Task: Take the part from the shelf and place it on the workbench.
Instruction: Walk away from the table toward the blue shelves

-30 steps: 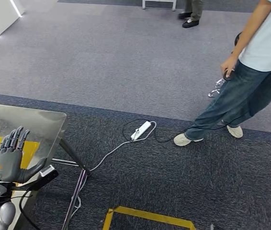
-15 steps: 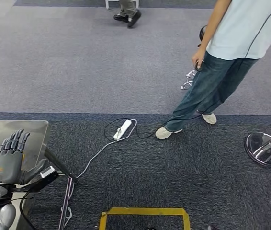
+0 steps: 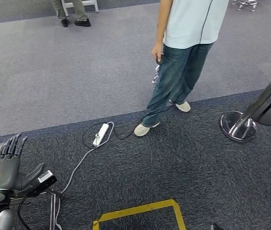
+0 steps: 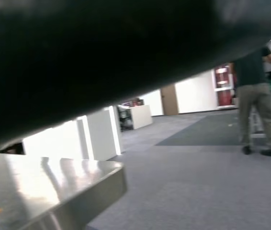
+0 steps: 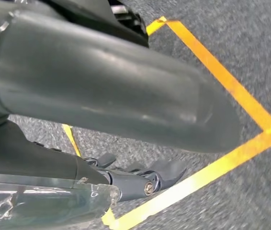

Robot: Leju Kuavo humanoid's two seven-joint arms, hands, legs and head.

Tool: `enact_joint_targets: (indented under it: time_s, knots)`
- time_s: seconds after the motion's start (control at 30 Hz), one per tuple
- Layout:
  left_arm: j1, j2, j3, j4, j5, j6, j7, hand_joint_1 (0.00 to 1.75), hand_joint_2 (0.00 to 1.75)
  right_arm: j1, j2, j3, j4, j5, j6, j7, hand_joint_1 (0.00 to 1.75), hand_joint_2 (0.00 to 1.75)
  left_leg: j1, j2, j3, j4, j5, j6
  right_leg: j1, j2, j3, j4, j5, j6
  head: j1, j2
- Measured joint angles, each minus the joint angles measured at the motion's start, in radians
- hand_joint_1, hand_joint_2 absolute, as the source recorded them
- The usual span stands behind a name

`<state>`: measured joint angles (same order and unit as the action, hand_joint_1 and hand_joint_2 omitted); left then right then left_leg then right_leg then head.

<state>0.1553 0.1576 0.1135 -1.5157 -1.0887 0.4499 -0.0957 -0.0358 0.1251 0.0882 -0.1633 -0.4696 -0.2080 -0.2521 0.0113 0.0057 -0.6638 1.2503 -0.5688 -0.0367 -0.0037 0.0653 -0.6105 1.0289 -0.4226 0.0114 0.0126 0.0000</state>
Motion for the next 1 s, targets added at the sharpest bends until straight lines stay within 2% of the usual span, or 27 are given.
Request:
enact_joint_targets:
  time_s: [0.03, 0.07, 0.1, 0.13, 0.17, 0.23, 0.27, 0.3, 0.37, 0.4, 0.43, 0.47, 0.5, 0.53, 0.6, 0.63, 0.67, 0.73, 0.77, 0.8, 0.87, 0.9, 0.93, 0.97, 1.0]
  knots:
    - [0.003, -0.001, 0.001, -0.002, 0.0, 0.0, -0.001, 0.0, 0.0, 0.001, 0.0, 0.0, 0.0, 0.0, 0.0, 0.001, 0.0, 0.0, 0.003, -0.009, 0.022, -0.052, 0.037, -0.002, -0.002, 0.015, 0.0, 0.0, 0.001, 0.002, 0.0, 0.0]
    - [0.005, -0.001, 0.002, -0.005, 0.0, 0.0, -0.002, 0.0, 0.0, 0.001, 0.0, -0.001, 0.0, 0.0, 0.0, 0.002, 0.0, 0.0, 0.008, -0.034, 0.05, -0.115, 0.07, -0.004, -0.004, 0.029, -0.001, 0.001, 0.003, 0.006, 0.0, 0.0]
    - [0.009, -0.002, 0.003, -0.008, 0.0, 0.0, -0.003, 0.0, 0.0, 0.0, 0.0, -0.001, 0.0, 0.0, -0.001, 0.003, 0.0, 0.0, 0.013, -0.059, 0.076, -0.173, 0.091, -0.005, -0.004, 0.043, -0.004, 0.004, 0.004, 0.012, -0.001, 0.0]
    - [0.014, -0.003, 0.004, -0.011, 0.0, 0.0, -0.003, 0.0, 0.0, -0.001, 0.0, -0.001, 0.0, 0.0, -0.001, 0.003, 0.0, 0.0, 0.017, -0.079, 0.092, -0.211, 0.1, -0.003, -0.004, 0.055, -0.008, 0.006, 0.005, 0.018, -0.001, 0.0]
    - [0.02, -0.005, 0.005, -0.013, 0.0, 0.0, -0.004, 0.0, 0.0, 0.0, 0.0, -0.002, 0.0, 0.0, -0.001, 0.004, 0.0, 0.0, 0.017, -0.09, 0.099, -0.228, 0.099, 0.001, -0.005, 0.067, -0.013, 0.005, 0.008, 0.025, -0.001, 0.0]
    - [0.031, -0.009, 0.005, -0.016, -0.001, 0.0, -0.004, 0.0, 0.0, 0.004, 0.0, -0.002, 0.0, 0.0, 0.0, 0.006, 0.0, 0.0, 0.014, -0.071, 0.101, -0.233, 0.1, 0.016, -0.009, 0.087, -0.023, -0.001, 0.015, 0.038, -0.001, 0.0]
    - [0.034, -0.011, 0.005, -0.017, -0.001, 0.0, -0.004, 0.0, 0.0, 0.007, 0.0, -0.003, 0.0, 0.0, 0.0, 0.007, 0.0, 0.0, 0.014, -0.059, 0.102, -0.235, 0.102, 0.024, -0.008, 0.078, -0.029, 0.003, 0.011, 0.043, -0.001, 0.0]
    - [0.038, -0.013, 0.005, -0.019, -0.002, 0.0, -0.004, 0.0, 0.0, 0.008, 0.0, -0.004, 0.0, 0.0, 0.0, 0.008, 0.0, 0.0, 0.014, -0.046, 0.103, -0.236, 0.103, 0.032, -0.006, 0.054, -0.041, 0.025, -0.002, 0.047, 0.003, 0.0]
    - [0.052, -0.017, 0.007, -0.022, -0.002, 0.002, -0.005, 0.0, 0.0, 0.005, 0.0, -0.006, 0.0, 0.0, 0.001, 0.009, 0.0, 0.0, 0.01, -0.019, 0.104, -0.237, 0.103, 0.042, -0.001, -0.018, -0.092, 0.131, -0.063, 0.051, 0.008, 0.0]
    - [0.061, -0.019, 0.01, -0.023, -0.001, 0.003, -0.005, 0.0, 0.0, 0.003, 0.001, -0.007, 0.0, 0.0, 0.003, 0.01, 0.0, 0.0, 0.007, -0.003, 0.104, -0.237, 0.102, 0.045, -0.001, -0.042, -0.126, 0.204, -0.097, 0.052, 0.01, 0.0]
    - [0.07, -0.021, 0.014, -0.023, -0.001, 0.004, -0.006, 0.0, 0.0, 0.003, 0.001, -0.008, 0.0, 0.0, 0.005, 0.011, 0.0, 0.0, 0.004, 0.012, 0.104, -0.237, 0.101, 0.047, -0.002, -0.054, -0.152, 0.262, -0.12, 0.053, 0.01, 0.0]
    - [0.076, -0.024, 0.02, -0.023, 0.0, 0.005, -0.006, 0.0, 0.0, 0.003, 0.001, -0.009, 0.0, 0.0, 0.007, 0.012, 0.0, 0.0, 0.002, 0.027, 0.105, -0.237, 0.1, 0.048, -0.002, -0.06, -0.162, 0.29, -0.125, 0.053, 0.01, 0.0]
    - [0.082, -0.028, 0.026, -0.023, 0.001, 0.006, -0.007, 0.0, 0.0, 0.004, 0.001, -0.011, 0.0, 0.0, 0.008, 0.013, 0.0, 0.0, 0.001, 0.04, 0.107, -0.237, 0.098, 0.047, -0.002, -0.064, -0.15, 0.276, -0.112, 0.052, 0.01, 0.0]
    - [0.087, -0.031, 0.033, -0.025, 0.004, 0.007, -0.01, 0.0, 0.0, 0.005, 0.001, -0.014, 0.0, 0.0, 0.009, 0.013, 0.0, 0.0, 0.001, 0.051, 0.109, -0.237, 0.096, 0.046, -0.002, -0.07, -0.118, 0.223, -0.085, 0.05, 0.011, 0.0]
    - [0.099, -0.037, 0.047, -0.031, 0.009, 0.008, -0.018, 0.0, 0.0, 0.005, 0.001, -0.017, 0.0, 0.0, 0.008, 0.014, 0.0, 0.0, -0.003, 0.073, 0.117, -0.235, 0.089, 0.038, 0.001, -0.112, -0.033, 0.083, -0.036, 0.043, 0.01, 0.0]
    - [0.104, -0.039, 0.055, -0.034, 0.011, 0.009, -0.022, 0.0, 0.0, 0.003, 0.001, -0.018, 0.0, 0.0, 0.008, 0.015, 0.0, 0.0, -0.006, 0.082, 0.12, -0.235, 0.087, 0.033, 0.003, -0.126, -0.006, 0.038, -0.025, 0.038, 0.009, 0.0]
    - [0.109, -0.041, 0.062, -0.038, 0.012, 0.01, -0.025, 0.0, 0.0, 0.002, 0.001, -0.019, 0.0, 0.0, 0.009, 0.015, 0.0, 0.0, -0.009, 0.09, 0.123, -0.235, 0.085, 0.028, 0.006, -0.135, 0.007, 0.016, -0.022, 0.033, 0.008, 0.0]
    - [0.114, -0.046, 0.072, -0.043, 0.014, 0.01, -0.028, 0.0, 0.0, 0.002, 0.001, -0.021, 0.0, 0.0, 0.011, 0.016, 0.0, 0.0, -0.008, 0.107, 0.128, -0.24, 0.084, 0.019, 0.008, -0.114, 0.004, 0.013, -0.019, 0.021, 0.007, 0.0]
    - [0.116, -0.048, 0.076, -0.046, 0.015, 0.01, -0.029, 0.0, 0.0, 0.003, 0.001, -0.023, 0.0, 0.0, 0.011, 0.017, 0.0, 0.0, -0.006, 0.101, 0.129, -0.239, 0.08, 0.013, 0.007, -0.103, 0.004, 0.009, -0.016, 0.014, 0.006, 0.0]
    - [0.118, -0.05, 0.08, -0.048, 0.016, 0.01, -0.031, 0.0, 0.0, 0.003, 0.001, -0.024, 0.0, 0.0, 0.009, 0.017, 0.0, 0.0, -0.004, 0.082, 0.123, -0.223, 0.066, 0.008, 0.005, -0.091, 0.005, 0.005, -0.013, 0.008, 0.006, 0.0]
    - [0.128, -0.053, 0.092, -0.051, 0.018, 0.01, -0.034, 0.0, 0.0, 0.001, 0.002, -0.026, 0.0, -0.005, 0.0, 0.018, 0.0, 0.0, -0.001, 0.026, 0.082, -0.133, 0.011, 0.002, 0.001, -0.066, 0.007, -0.001, -0.008, 0.0, 0.002, 0.0]
    - [0.134, -0.055, 0.097, -0.052, 0.018, 0.01, -0.036, 0.0, 0.0, 0.0, 0.002, -0.026, 0.0, -0.007, -0.005, 0.018, 0.0, 0.0, -0.001, 0.009, 0.049, -0.065, -0.021, 0.001, 0.001, -0.052, 0.007, -0.001, -0.007, -0.002, 0.0, 0.0]
    - [0.139, -0.056, 0.102, -0.052, 0.019, 0.01, -0.037, 0.0, 0.0, 0.0, 0.002, -0.026, 0.0, -0.009, -0.007, 0.018, 0.0, 0.0, -0.001, 0.003, 0.018, -0.006, -0.041, 0.001, 0.001, -0.038, 0.006, -0.001, -0.007, -0.003, 0.0, 0.0]
    - [0.142, -0.058, 0.105, -0.052, 0.019, 0.01, -0.037, 0.0, 0.0, 0.001, 0.003, -0.027, 0.0, -0.009, -0.007, 0.019, 0.0, 0.0, -0.001, 0.0, -0.002, 0.027, -0.043, 0.001, 0.001, -0.023, 0.006, -0.001, -0.007, -0.003, -0.001, 0.0]
    - [0.143, -0.06, 0.107, -0.052, 0.019, 0.01, -0.038, 0.0, 0.0, 0.002, 0.003, -0.027, 0.0, -0.009, -0.007, 0.019, 0.0, 0.0, -0.001, -0.001, -0.006, 0.025, -0.025, 0.001, 0.001, -0.009, 0.007, -0.001, -0.006, -0.003, -0.001, 0.0]
